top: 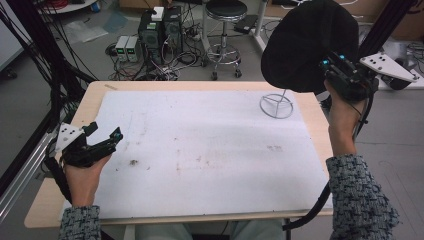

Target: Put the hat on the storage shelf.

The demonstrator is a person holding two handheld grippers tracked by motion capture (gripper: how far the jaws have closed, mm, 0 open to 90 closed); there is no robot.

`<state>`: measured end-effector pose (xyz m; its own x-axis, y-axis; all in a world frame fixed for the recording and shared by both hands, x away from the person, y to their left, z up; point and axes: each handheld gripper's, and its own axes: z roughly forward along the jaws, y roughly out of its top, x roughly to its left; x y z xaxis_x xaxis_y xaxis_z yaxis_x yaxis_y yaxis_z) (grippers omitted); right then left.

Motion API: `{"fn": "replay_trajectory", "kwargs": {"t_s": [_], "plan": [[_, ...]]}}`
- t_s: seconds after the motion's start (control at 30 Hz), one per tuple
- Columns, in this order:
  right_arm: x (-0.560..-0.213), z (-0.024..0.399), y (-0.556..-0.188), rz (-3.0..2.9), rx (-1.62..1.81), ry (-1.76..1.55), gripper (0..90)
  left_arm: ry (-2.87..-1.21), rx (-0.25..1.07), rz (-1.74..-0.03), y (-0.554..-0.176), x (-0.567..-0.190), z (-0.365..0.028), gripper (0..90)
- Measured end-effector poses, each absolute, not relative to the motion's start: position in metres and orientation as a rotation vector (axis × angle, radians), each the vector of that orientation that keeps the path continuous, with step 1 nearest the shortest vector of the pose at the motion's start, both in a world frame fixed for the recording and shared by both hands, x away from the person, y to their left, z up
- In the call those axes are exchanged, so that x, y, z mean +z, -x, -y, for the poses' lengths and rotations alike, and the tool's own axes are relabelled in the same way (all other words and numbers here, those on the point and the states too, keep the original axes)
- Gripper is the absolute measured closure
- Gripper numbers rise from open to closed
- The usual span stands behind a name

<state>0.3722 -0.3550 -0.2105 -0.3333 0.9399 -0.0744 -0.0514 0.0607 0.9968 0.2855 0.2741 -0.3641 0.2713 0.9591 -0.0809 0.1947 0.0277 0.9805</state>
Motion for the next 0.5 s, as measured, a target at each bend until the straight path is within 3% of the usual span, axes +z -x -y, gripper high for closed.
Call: {"fn": "replay_trajectory", "kwargs": {"t_s": [0.5], "plan": [[-0.2140, 0.3578, -0.3643, -1.502, 1.408, -0.930, 60.5, -1.416, 0.863, -1.156, -0.2853, -0.3636, -0.2750, 18.5]]}}
